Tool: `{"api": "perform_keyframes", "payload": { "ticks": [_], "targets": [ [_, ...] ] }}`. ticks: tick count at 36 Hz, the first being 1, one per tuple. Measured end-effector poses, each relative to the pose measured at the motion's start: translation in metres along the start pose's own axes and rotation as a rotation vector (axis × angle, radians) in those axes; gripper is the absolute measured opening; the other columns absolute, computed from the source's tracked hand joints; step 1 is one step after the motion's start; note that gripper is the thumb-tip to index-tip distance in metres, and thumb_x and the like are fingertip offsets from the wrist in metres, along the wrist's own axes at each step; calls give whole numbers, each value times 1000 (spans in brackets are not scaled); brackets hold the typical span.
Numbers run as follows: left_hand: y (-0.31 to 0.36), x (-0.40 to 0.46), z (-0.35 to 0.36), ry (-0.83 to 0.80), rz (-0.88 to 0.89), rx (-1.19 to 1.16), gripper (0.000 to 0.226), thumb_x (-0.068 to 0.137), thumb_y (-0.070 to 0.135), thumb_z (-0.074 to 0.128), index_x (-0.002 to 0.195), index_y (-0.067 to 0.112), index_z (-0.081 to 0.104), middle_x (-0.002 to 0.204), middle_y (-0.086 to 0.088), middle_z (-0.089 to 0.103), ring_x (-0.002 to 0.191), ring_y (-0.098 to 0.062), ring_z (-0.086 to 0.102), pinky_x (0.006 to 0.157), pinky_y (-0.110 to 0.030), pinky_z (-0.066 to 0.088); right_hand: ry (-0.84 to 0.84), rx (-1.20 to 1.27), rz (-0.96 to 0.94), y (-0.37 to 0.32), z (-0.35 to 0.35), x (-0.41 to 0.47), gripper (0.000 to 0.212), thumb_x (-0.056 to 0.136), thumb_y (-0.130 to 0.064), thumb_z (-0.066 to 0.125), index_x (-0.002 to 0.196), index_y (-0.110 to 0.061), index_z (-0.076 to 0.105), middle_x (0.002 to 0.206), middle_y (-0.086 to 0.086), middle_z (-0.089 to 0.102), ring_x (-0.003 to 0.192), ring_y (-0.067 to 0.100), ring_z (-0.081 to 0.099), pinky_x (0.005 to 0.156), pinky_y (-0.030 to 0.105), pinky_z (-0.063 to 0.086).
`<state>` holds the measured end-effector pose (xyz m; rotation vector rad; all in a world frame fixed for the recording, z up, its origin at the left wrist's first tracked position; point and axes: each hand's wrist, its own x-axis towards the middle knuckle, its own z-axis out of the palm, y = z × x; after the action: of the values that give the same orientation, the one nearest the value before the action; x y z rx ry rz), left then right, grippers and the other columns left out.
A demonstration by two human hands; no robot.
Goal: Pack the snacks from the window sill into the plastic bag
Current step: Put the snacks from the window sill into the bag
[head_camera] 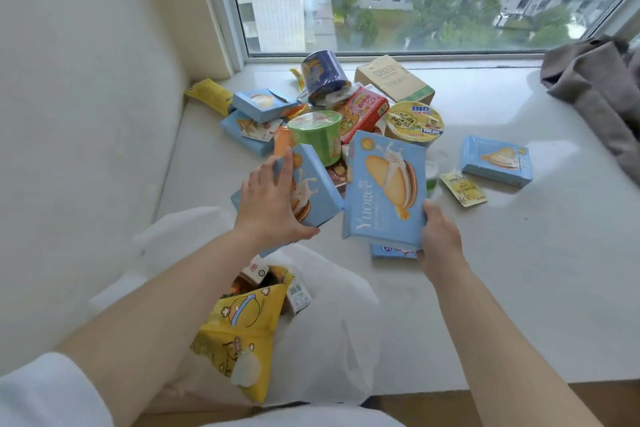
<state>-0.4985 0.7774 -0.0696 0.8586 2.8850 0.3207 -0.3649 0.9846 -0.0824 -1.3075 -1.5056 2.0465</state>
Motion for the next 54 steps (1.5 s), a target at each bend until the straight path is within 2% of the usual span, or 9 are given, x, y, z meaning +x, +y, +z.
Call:
{"api": "perform_keyframes", "payload": {
  "ticks": [5,12,21,28,35,40,47,51,54],
  "targets": [
    [-18,-32,-6,-16,38,21,137,51,67,73,149,22,-11,145,-8,17,129,-29,25,110,-41,22,-202,-154,-41,14,28,-24,25,93,-35,54,77,-21,66,86,0,67,81,19,61,77,37,46],
    [-38,-66,7,3,67,119,79,50,74,50,116,31,46,109,5,48,103,-22,46,88,-35,37,-431,-278,-101,26,65,-61,20,85,-27,66,72,-13,66,66,0,69,61,15,63,56,24,50],
    [-104,-90,-10,-429,94,285,125,56,67,70,148,30,-7,153,-7,8,139,-31,16,112,-47,20,-261,-271,-25,72,46,-73,33,81,-31,71,67,-2,64,65,5,61,62,17,55,61,27,43],
    [-134,-91,6,-794,85,169,124,58,66,73,150,32,-2,151,-1,16,134,-24,27,105,-39,37,-394,-510,254,90,26,-91,23,89,-26,63,76,-10,75,84,12,74,75,26,68,81,43,54],
    [-138,-82,31,-656,57,215,124,58,69,68,150,30,-6,155,-5,10,137,-29,23,109,-42,31,-272,-536,337,100,32,-87,22,87,-34,66,84,-14,74,93,11,74,93,30,68,90,43,53],
    [-135,-76,40,-493,14,205,120,62,66,69,151,29,-3,158,-5,0,143,-31,8,114,-46,22,-203,-626,429,109,41,-83,30,90,-44,58,93,-16,68,104,12,70,90,31,65,64,31,49],
    [-116,-83,46,-430,63,-124,69,88,35,54,148,30,22,158,8,12,144,-16,13,117,-38,17,-199,-812,323,122,60,-81,42,97,-38,43,102,-3,66,100,14,60,87,23,52,74,28,41],
    [-96,-90,41,-450,15,-288,57,94,55,39,143,27,37,151,7,33,142,-14,21,113,-36,20,-117,-869,229,131,71,-78,46,93,-41,49,57,-15,41,61,5,45,56,17,38,55,28,29],
    [-82,-97,45,-587,109,-95,72,87,70,34,144,26,35,154,9,26,146,-15,3,116,-49,8,-74,-904,195,133,76,-79,45,89,-43,55,58,-16,37,58,-2,41,53,15,40,49,28,27]
  ]
}}
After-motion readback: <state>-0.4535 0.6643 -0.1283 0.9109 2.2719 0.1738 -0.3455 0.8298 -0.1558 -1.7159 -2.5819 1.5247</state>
